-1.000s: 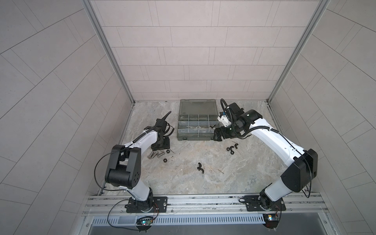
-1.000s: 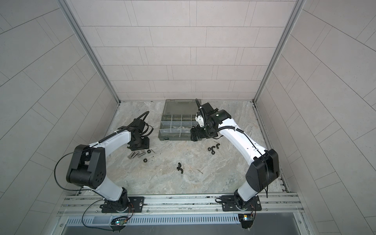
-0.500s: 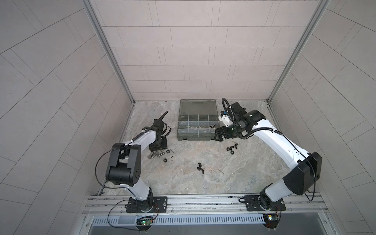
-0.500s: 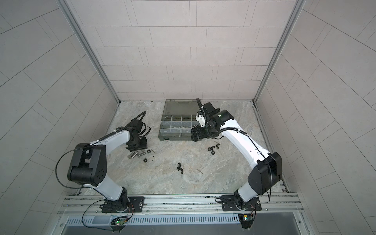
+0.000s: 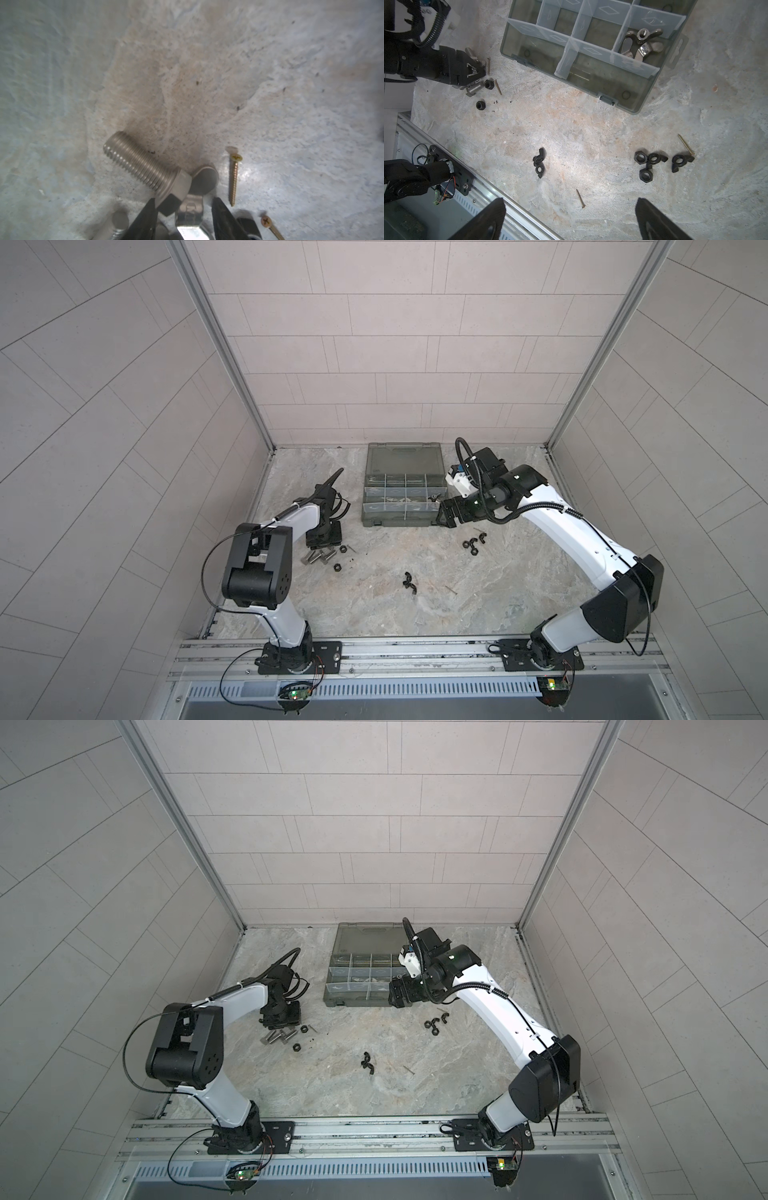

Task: Sort the screws and nuts into containers
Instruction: 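Close the left gripper on a silver wing nut and lift it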

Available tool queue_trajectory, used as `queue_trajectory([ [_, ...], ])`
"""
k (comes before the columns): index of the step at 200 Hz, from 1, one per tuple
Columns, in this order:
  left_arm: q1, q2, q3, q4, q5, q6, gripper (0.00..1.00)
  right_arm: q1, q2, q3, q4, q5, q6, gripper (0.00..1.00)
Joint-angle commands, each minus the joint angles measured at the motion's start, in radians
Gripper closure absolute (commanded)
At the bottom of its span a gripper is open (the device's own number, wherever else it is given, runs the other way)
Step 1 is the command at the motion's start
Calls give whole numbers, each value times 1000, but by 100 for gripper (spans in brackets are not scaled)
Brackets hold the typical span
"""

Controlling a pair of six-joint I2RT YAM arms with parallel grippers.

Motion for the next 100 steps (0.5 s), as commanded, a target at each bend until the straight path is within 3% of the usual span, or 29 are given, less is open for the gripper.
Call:
queue_trajectory([
  [1,6,15,32,-17,-5,-4,53,-4,-26,-16,3,-6,-7,1],
  [42,5,34,47,-21,-4,3,60,-16,-26,-25,8,-13,-6,1],
  [63,7,44,47,-23,1,3,69,-23,-26,-28,9,-16,-5,1],
  [100,6,53,47,-25,10,2,72,-40,-23,-36,11,-24,-7,1],
])
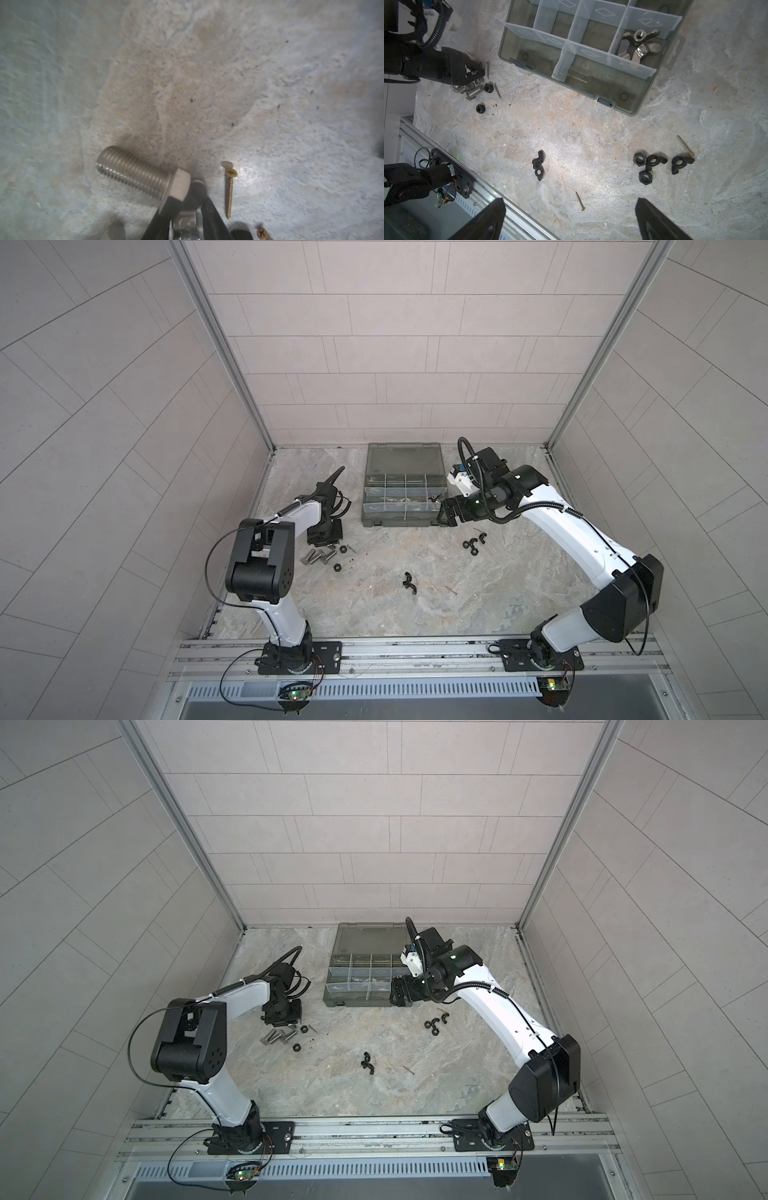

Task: Sort the screws and nuts into containers
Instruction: 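Close the left gripper on a silver wing nut and lift it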

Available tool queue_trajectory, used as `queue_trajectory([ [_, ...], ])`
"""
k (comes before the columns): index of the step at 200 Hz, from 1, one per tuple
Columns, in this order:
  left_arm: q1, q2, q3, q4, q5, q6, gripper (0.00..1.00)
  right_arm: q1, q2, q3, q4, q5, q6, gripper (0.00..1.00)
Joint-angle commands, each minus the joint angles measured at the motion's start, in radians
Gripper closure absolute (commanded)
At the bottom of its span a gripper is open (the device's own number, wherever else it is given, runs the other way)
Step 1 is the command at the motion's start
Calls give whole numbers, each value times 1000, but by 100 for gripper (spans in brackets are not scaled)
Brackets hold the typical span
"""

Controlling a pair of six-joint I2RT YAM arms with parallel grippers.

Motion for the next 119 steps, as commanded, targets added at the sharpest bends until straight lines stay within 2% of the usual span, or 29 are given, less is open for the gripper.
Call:
queue_trajectory([
  [1,6,17,18,-20,7,0,72,-10,-23,-16,-10,-10,-7,1],
  [20,5,18,13,-19,19,-3,73,-18,-21,-18,-9,-17,-8,1],
  [38,6,24,20,-23,32,-3,87,-25,-23,-20,-9,-18,-7,1],
  [51,5,26,27,-32,45,-4,92,-32,-24,-19,-10,-20,-7,1],
  [119,-6,-34,109,-123,84,0,94,-63,-31,-20,-7,-41,-8,1],
])
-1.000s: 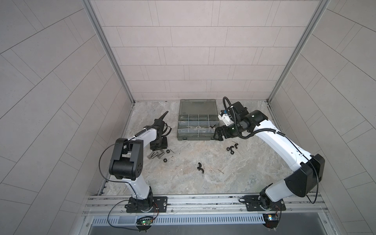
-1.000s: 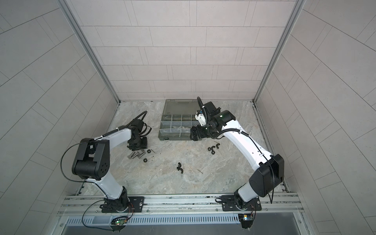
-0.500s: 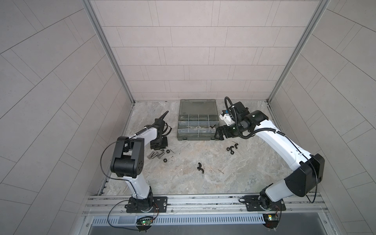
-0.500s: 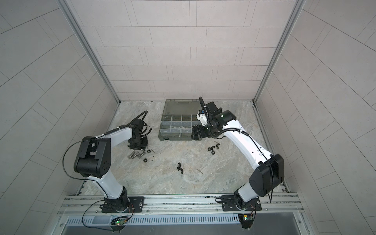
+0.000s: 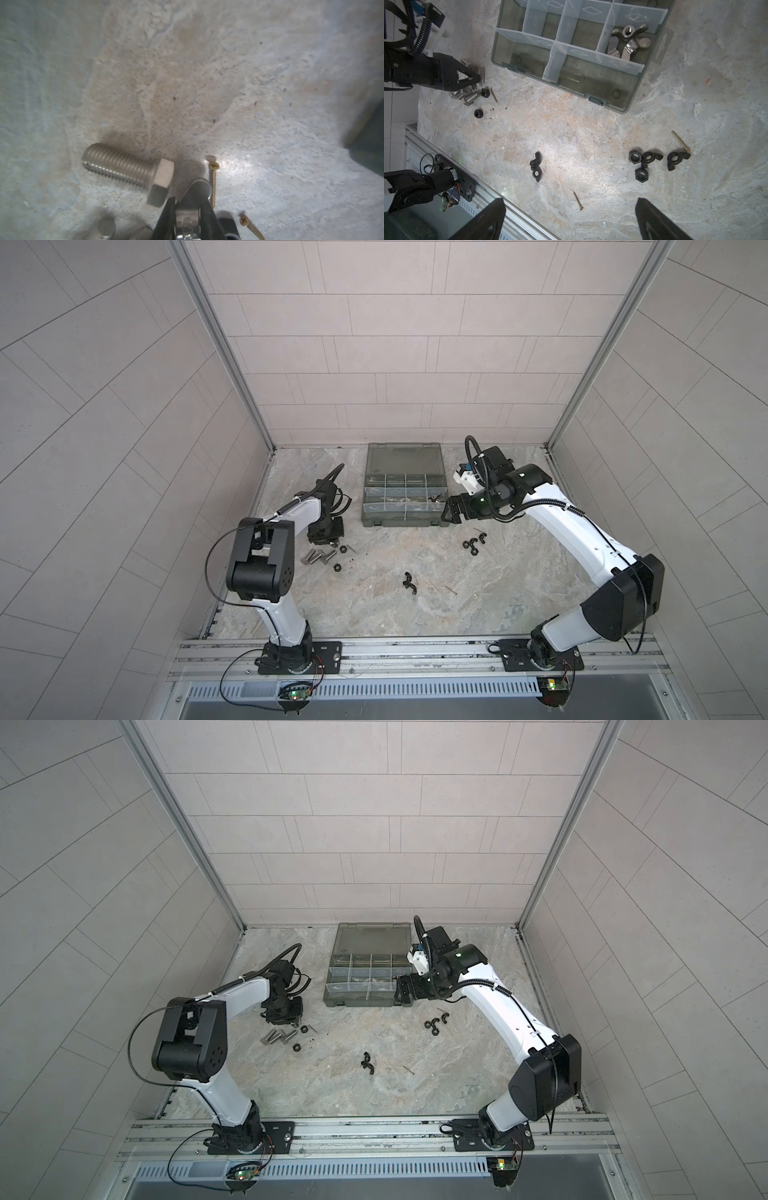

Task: Sort the screws and nuts into containers
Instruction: 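Close the left gripper on a silver wing nut and lift it, then carry the wing nut with the left gripper into an organizer compartment and release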

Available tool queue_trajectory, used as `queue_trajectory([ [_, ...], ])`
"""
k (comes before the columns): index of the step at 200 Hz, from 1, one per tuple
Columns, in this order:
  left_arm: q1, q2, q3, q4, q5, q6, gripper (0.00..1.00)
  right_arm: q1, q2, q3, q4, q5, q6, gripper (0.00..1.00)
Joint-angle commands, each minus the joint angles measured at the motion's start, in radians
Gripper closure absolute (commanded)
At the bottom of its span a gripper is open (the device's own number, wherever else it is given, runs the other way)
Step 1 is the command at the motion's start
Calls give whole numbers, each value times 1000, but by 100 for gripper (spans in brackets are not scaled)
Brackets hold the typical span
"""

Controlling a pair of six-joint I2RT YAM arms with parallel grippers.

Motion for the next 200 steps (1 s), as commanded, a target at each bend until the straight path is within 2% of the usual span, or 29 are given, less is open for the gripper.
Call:
queue_trajectory([
  [1,-6,-42,53,-65,20,1,94,-9,-30,-6,-8,-10,-8,1],
  [52,-103,-21,230,-121,22,6,94,-39,-51,-10,-6,3,1,1],
  [112,-259,210,628,-173,89,-9,94,-79,-123,-75,5,37,11,1],
  [155,-312,395,889,-180,170,-11,94,-95,-206,-173,63,57,39,1],
  [200,-362,492,990,-100,260,-102,95,-112,-255,-227,65,70,49,1],
])
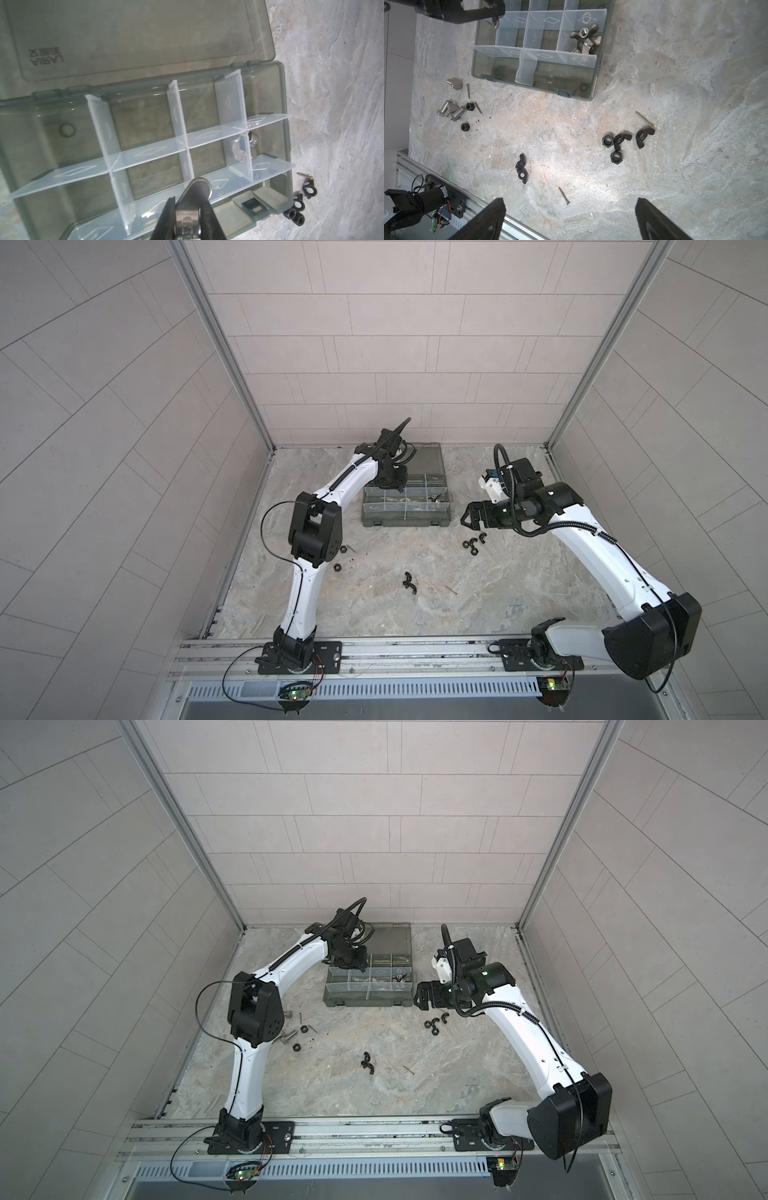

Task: Sort the screws and nuts into containers
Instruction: 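Carry the wing nut with the left gripper into an organizer compartment and release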

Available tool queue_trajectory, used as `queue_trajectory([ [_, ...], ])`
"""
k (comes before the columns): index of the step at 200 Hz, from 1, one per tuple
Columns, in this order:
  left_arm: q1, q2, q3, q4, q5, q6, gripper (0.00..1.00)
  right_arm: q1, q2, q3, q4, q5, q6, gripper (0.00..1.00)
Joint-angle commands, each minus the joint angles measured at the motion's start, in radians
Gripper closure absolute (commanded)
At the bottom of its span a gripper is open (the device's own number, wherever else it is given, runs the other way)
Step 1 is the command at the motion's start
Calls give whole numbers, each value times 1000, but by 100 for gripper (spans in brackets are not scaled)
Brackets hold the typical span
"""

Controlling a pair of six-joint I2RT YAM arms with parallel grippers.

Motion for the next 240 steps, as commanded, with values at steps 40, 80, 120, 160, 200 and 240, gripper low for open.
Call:
queue_trajectory([
  [40,-88,76,102,90,96,-112,94,-29,-68,-46,3,26,10,1],
  [80,-138,133,153,143,120,-144,91,-48,-82,-51,-15,25,-6,1],
  [120,-154,179,179,153,122,-166,91,-67,-98,-56,-23,19,-11,1],
  [160,-157,209,199,167,108,-170,91,-79,-114,-63,-30,12,-13,1],
  [200,-157,227,200,197,98,-178,91,-95,-128,-75,-36,26,-19,0],
  [240,-157,230,205,221,95,-161,61,-109,-114,-74,-33,18,-19,0],
])
